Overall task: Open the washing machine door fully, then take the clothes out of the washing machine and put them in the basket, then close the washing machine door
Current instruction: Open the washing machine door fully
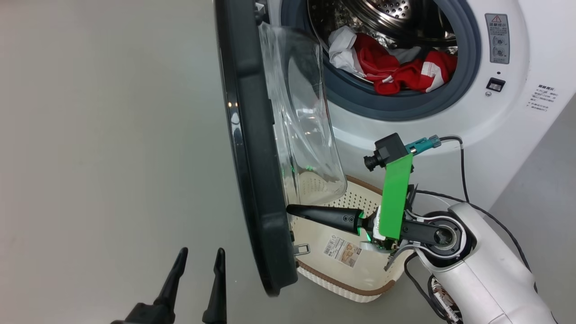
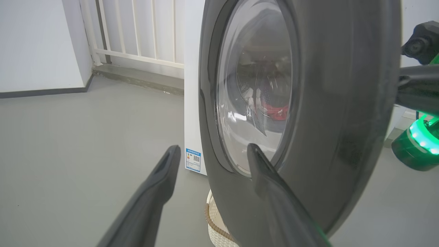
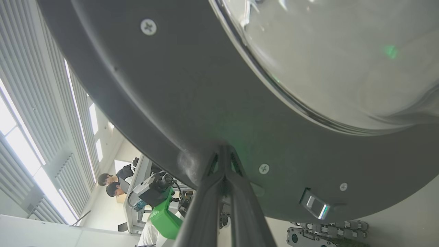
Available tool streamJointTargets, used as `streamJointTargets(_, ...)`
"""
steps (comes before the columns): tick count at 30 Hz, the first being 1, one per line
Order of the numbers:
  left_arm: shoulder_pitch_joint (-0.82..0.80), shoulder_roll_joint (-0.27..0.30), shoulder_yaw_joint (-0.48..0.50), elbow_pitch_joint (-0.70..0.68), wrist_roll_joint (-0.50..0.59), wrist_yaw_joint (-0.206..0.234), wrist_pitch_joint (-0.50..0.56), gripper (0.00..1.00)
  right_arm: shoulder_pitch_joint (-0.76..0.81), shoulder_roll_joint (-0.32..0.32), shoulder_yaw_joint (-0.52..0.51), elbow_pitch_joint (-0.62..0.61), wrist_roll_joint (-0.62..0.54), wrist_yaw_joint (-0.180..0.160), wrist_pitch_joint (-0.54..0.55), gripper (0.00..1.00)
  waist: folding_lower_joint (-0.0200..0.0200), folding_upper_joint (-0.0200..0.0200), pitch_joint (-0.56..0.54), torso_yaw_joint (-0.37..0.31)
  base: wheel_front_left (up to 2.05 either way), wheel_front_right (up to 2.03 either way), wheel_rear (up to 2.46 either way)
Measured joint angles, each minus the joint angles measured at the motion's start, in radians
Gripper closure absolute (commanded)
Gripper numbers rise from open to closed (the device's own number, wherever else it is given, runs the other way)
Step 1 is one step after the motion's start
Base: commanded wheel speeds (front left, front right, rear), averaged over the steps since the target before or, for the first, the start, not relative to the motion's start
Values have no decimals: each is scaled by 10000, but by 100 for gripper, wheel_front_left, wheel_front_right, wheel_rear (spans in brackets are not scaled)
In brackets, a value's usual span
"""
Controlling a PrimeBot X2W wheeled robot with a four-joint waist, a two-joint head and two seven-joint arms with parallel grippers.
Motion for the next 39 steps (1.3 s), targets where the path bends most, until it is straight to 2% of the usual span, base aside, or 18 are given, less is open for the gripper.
streamJointTargets(1,-2,0,-8,44,0,-13,0,0,4,0,-2,0,-10,0,-59,12,0,0,-13,-7,0,0,0)
streamJointTargets(2,-5,0,-15,94,-2,-19,2,0,6,-2,-12,0,-13,0,-77,0,0,0,-28,-15,0,0,0)
streamJointTargets(14,-82,2,136,581,-4,-192,2,0,758,-209,-224,-132,-541,0,-892,0,0,0,-272,-241,0,0,0)
streamJointTargets(27,-154,-2,681,713,0,-297,2,0,1714,-1160,-153,-182,-1143,0,-2054,0,0,0,-282,-767,0,0,0)
streamJointTargets(39,-113,-2,871,727,31,-370,2,0,2713,-2079,244,-121,-1894,0,-4159,0,0,0,-380,-1113,0,0,0)
